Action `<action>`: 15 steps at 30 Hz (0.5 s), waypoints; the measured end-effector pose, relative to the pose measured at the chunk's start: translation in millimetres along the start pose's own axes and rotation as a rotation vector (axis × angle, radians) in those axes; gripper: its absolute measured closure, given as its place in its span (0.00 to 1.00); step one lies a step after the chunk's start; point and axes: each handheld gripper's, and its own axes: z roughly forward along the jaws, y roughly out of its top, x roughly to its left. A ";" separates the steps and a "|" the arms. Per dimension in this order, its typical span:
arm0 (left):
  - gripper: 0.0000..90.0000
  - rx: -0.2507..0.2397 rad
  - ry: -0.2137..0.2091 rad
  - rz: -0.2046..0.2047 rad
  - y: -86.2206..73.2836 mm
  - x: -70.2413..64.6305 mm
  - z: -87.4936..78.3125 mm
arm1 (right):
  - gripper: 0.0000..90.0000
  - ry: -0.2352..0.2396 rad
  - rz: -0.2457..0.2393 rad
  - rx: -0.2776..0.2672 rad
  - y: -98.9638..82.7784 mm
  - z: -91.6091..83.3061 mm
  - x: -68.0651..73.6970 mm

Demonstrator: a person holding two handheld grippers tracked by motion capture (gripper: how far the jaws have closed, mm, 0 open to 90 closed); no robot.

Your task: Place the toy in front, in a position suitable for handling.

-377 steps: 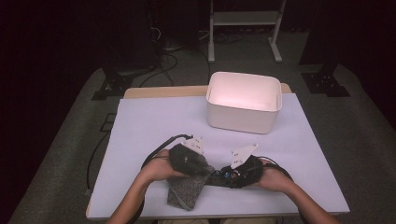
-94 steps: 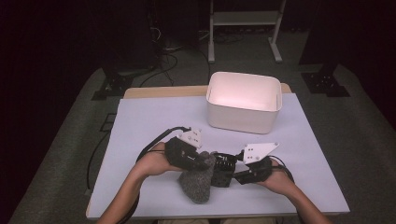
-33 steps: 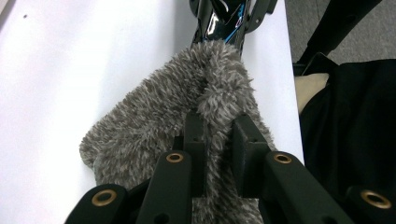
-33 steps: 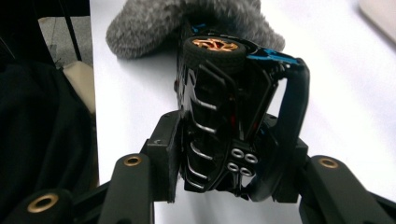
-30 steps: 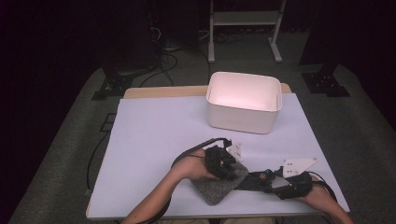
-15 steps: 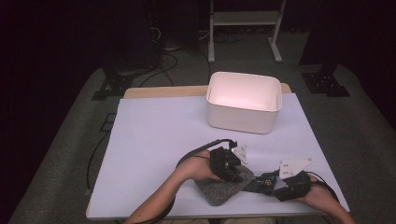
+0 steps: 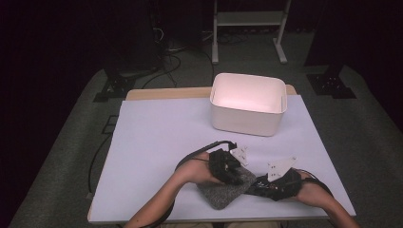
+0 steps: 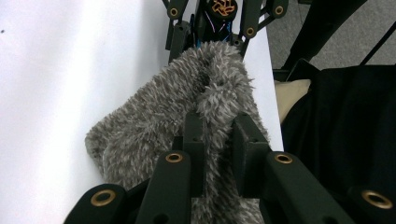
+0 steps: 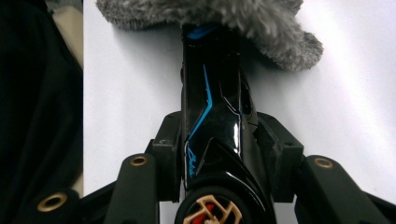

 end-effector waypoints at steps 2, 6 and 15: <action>0.86 -0.004 0.004 -0.003 -2.8 -0.7 -4.4 | 0.62 0.015 0.004 -0.016 0.3 1.0 -1.4; 0.86 -0.004 0.034 -0.012 -11.7 -1.6 -20.2 | 0.62 0.040 -0.002 -0.039 8.8 8.7 -1.8; 0.86 0.008 0.103 -0.051 -43.1 -6.5 -61.8 | 0.62 0.087 -0.067 -0.094 55.4 42.3 -8.7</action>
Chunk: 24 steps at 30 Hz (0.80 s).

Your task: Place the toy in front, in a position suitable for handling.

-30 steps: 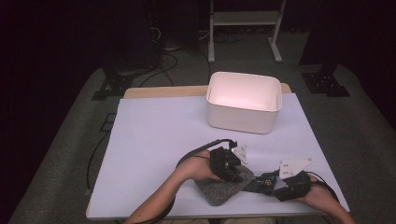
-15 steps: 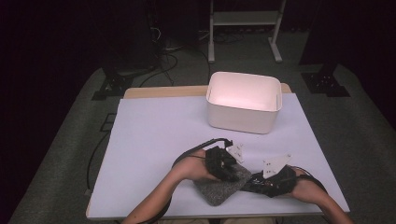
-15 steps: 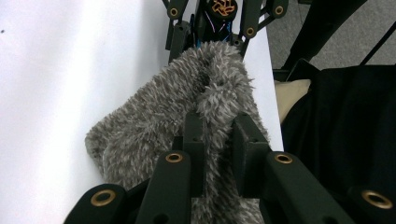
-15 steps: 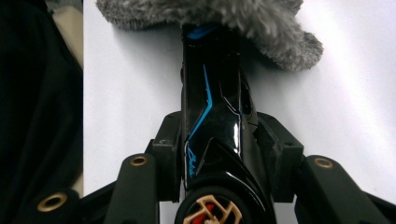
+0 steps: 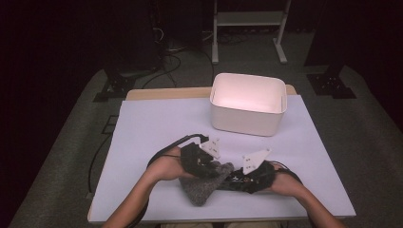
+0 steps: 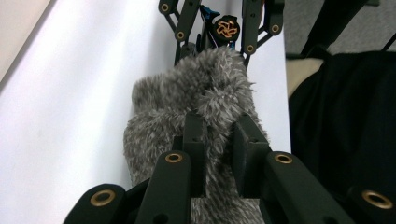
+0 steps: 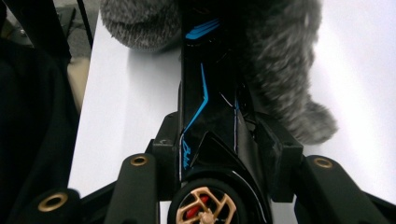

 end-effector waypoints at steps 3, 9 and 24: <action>0.87 0.010 0.005 -0.022 -11.9 1.4 -0.2 | 0.62 0.029 -0.021 -0.010 16.9 16.7 -1.6; 0.87 0.023 -0.008 -0.058 -29.0 4.0 13.9 | 0.62 0.061 -0.037 0.001 24.7 37.6 -1.7; 0.73 0.006 0.004 -0.066 -29.5 1.3 16.6 | 0.49 -0.033 0.056 -0.042 -12.4 12.8 4.6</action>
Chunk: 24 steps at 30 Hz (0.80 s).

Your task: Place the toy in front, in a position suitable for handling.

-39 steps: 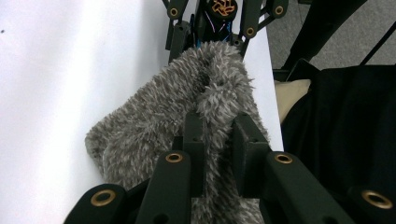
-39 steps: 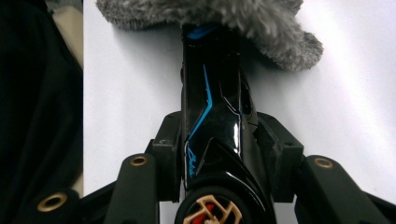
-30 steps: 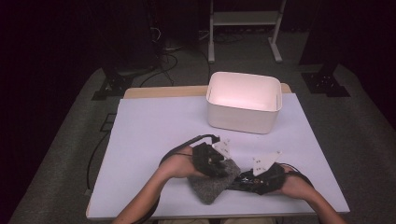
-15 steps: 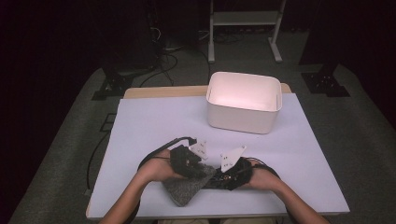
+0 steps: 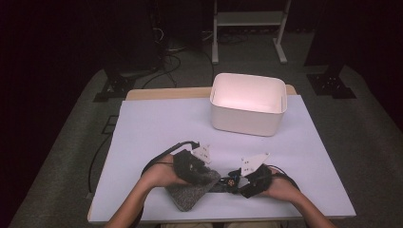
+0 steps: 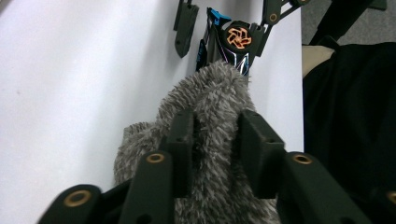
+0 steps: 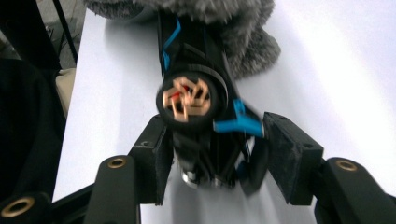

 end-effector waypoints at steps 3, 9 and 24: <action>0.66 -0.001 -0.002 -0.009 1.6 0.8 1.0 | 0.52 0.000 0.024 -0.019 -6.3 -1.3 1.0; 0.60 -0.020 -0.024 -0.019 2.7 1.3 3.3 | 0.58 -0.004 0.019 -0.004 -10.0 1.9 3.3; 0.87 -0.019 0.004 0.010 11.3 -2.3 9.3 | 0.60 -0.005 0.033 -0.017 -10.9 2.2 4.5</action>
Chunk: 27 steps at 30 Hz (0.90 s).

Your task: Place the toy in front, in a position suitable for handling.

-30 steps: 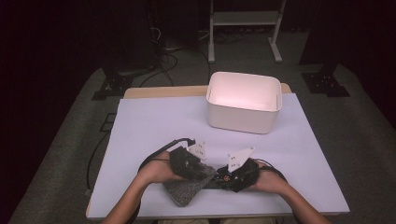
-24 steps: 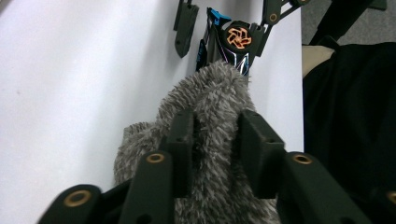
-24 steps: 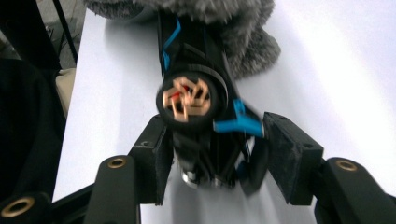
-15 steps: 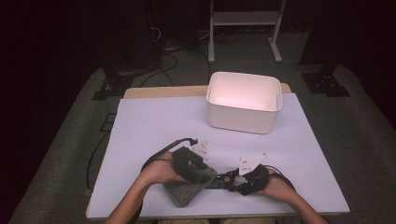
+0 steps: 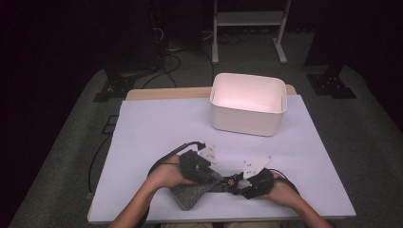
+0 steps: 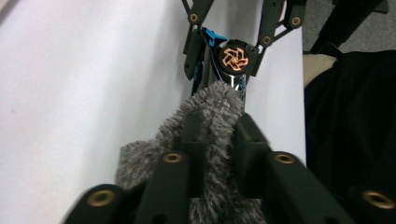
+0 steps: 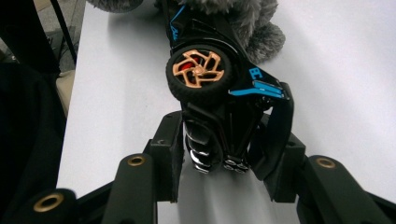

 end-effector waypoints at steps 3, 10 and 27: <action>0.91 -0.005 -0.001 0.031 4.4 -3.1 1.5 | 0.60 0.002 0.011 -0.006 -0.5 0.1 -0.4; 0.91 0.005 -0.047 0.098 38.4 -10.0 22.9 | 0.60 0.015 0.032 -0.024 -0.8 1.6 -1.8; 0.90 -0.021 -0.033 0.059 32.5 -0.9 20.1 | 0.61 0.012 0.043 -0.044 -1.6 3.4 0.1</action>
